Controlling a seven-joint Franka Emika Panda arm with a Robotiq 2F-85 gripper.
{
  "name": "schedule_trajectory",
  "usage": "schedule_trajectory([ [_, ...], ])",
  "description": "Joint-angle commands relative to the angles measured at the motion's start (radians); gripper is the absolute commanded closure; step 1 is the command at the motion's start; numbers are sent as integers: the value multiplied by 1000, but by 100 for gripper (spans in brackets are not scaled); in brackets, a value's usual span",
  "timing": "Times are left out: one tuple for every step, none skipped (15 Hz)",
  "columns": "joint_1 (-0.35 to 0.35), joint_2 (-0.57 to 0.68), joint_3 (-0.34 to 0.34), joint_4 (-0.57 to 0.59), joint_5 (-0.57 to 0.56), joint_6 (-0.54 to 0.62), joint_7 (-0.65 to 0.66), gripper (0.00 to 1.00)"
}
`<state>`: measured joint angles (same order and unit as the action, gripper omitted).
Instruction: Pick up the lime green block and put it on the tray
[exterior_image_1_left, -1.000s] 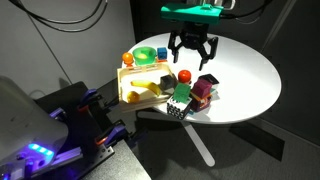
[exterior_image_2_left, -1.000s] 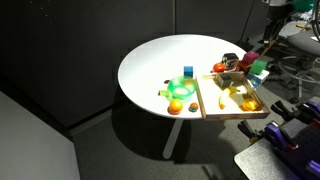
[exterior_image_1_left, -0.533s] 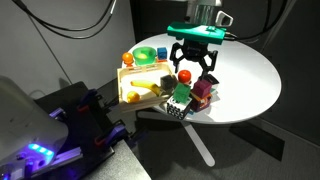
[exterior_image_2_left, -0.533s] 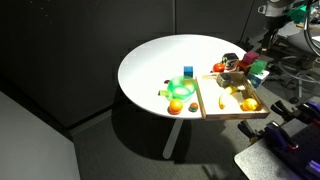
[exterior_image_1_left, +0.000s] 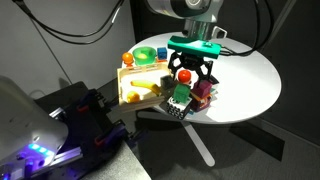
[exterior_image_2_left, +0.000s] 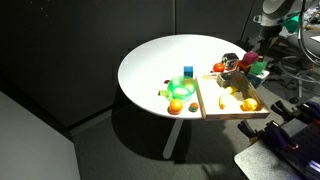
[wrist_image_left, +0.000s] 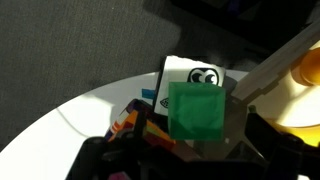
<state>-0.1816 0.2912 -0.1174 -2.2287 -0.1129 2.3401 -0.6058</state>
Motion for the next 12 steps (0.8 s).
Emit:
schedule_trajectory([
  [-21, 21, 23, -13, 17, 68, -12, 0],
  [-20, 30, 25, -12, 14, 82, -8, 0],
  [-20, 38, 27, -13, 14, 97, -4, 0],
  [-21, 45, 29, -14, 12, 110, -3, 0],
  [-21, 52, 30, -16, 10, 124, 1, 0],
  [-21, 58, 31, -17, 7, 134, 3, 0],
  [-22, 64, 33, -21, 11, 150, 9, 25],
  [-21, 68, 34, -23, 8, 154, 13, 28],
  [-19, 70, 33, -26, 5, 160, 21, 34],
  [-18, 69, 33, -32, 3, 167, 29, 44],
  [-16, 59, 33, -42, 2, 171, 39, 51],
  [-15, 49, 33, -52, 0, 171, 43, 60],
])
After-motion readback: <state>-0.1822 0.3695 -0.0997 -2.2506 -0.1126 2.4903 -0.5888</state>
